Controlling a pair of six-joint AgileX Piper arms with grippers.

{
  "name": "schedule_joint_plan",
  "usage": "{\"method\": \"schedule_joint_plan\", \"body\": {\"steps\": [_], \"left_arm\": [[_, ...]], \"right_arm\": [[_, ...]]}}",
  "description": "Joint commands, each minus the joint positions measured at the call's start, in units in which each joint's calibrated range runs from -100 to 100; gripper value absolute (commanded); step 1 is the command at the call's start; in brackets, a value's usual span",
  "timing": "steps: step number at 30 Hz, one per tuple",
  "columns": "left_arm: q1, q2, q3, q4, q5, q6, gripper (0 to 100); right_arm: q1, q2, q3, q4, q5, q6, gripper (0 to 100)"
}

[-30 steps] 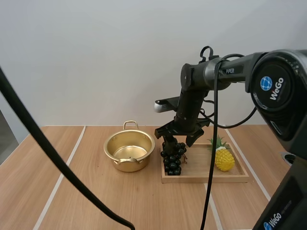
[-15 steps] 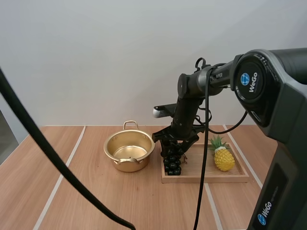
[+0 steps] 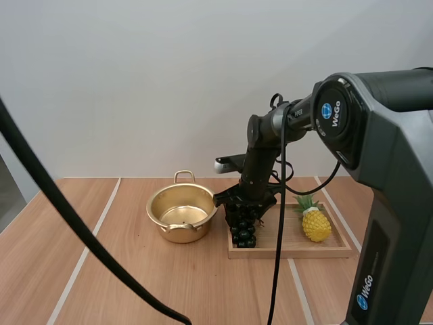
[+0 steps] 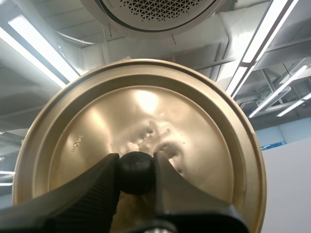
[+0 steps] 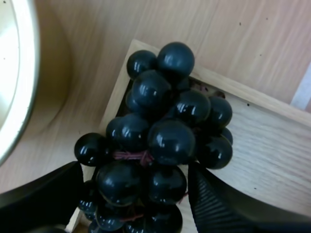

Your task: Open the pot, put the grape inside, and close it

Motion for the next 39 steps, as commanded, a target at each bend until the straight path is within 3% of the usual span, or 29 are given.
{"method": "schedule_joint_plan", "body": {"steps": [1,2,3,13,20,30,39], "left_arm": [[-0.12,0.2,-0.1,0.4,0.3,-0.3,0],[-0.12,0.2,-0.1,0.4,0.3,-0.3,0],[-0.12,0.2,-0.1,0.4,0.3,-0.3,0],[-0.12,0.2,-0.1,0.4,0.3,-0.3,0],[-0.12,0.2,-0.1,0.4,0.3,-0.3,0],[-0.12,0.2,-0.1,0.4,0.2,0.5,0],[-0.12,0.2,-0.1,0.4,0.2,0.5,0]], "right_arm": [[-0.1,-0.1,0.0,0.0,-0.2,-2.1,58],[-0.1,-0.1,0.0,0.0,0.2,-1.3,23],[-0.1,-0.1,0.0,0.0,0.7,-0.3,0],[-0.2,-0.7,0.0,0.0,4.4,1.9,0],[-0.2,-6.7,-0.6,0.0,5.3,1.2,0],[-0.2,-17.6,-7.0,0.0,7.8,1.1,0],[-0.2,-21.0,-13.5,0.0,16.5,1.1,0]]}}
